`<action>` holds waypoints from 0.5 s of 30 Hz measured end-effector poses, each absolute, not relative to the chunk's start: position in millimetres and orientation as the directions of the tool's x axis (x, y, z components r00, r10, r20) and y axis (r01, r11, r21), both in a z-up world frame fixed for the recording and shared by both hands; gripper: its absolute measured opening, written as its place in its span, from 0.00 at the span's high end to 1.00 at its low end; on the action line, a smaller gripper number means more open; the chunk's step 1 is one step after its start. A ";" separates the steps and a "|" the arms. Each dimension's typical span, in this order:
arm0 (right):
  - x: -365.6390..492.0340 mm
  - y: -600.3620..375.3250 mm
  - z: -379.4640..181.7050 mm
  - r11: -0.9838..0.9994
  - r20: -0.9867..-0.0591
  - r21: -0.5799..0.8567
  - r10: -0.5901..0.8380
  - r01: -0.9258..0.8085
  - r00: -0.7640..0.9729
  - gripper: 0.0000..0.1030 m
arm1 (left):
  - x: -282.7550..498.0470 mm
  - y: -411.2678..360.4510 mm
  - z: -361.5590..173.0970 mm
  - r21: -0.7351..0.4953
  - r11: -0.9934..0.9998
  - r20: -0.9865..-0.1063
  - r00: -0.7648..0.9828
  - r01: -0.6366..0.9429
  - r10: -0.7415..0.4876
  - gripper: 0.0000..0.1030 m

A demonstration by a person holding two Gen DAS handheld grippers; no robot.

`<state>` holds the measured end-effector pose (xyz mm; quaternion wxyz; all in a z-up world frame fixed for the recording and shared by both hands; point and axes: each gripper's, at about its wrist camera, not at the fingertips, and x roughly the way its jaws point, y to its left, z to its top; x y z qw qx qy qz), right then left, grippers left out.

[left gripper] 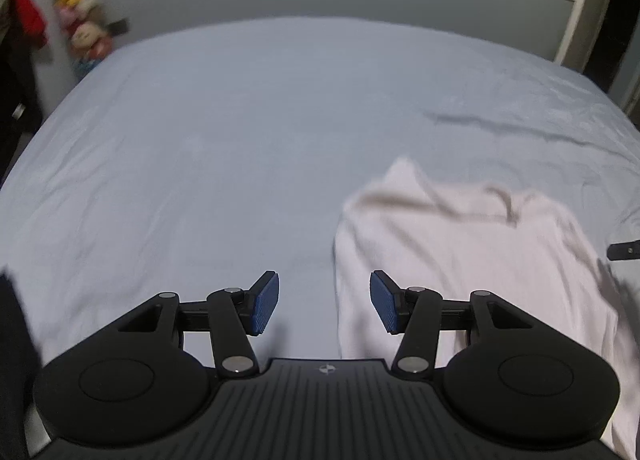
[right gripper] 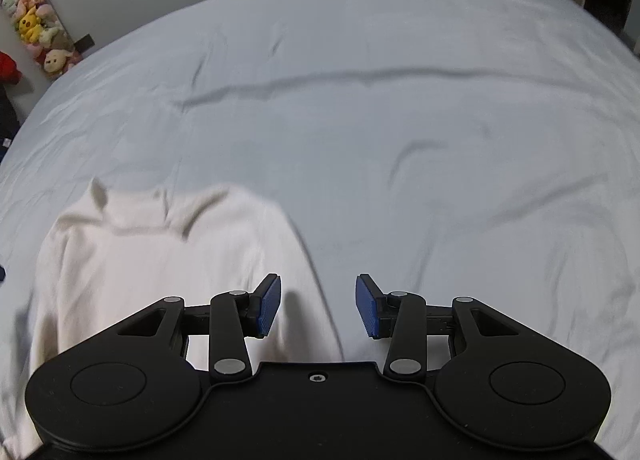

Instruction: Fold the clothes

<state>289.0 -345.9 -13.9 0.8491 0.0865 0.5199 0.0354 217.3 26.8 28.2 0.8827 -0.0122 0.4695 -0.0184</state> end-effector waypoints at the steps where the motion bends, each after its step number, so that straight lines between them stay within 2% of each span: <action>1: 279.9 -348.2 -16.9 0.981 -0.882 0.194 0.161 0.029 0.444 0.61 | 207.4 25.1 26.8 -0.045 0.999 -0.832 0.552 0.014 -0.045 0.52; 8: 230.3 -357.8 -34.6 0.968 -0.909 0.244 0.209 0.053 0.361 0.56 | 160.2 7.1 12.1 0.007 1.000 -0.834 0.552 0.008 0.002 0.41; 13: 215.5 -347.1 -43.3 0.967 -0.915 0.247 0.210 0.066 0.345 0.57 | 142.9 -0.6 -4.8 0.025 0.999 -0.837 0.548 0.043 -0.003 0.43; 15: 212.4 -339.6 -43.6 0.973 -0.917 0.224 0.189 0.062 0.350 0.67 | 139.0 -0.7 -9.1 0.010 0.999 -0.831 0.555 0.054 -0.022 0.51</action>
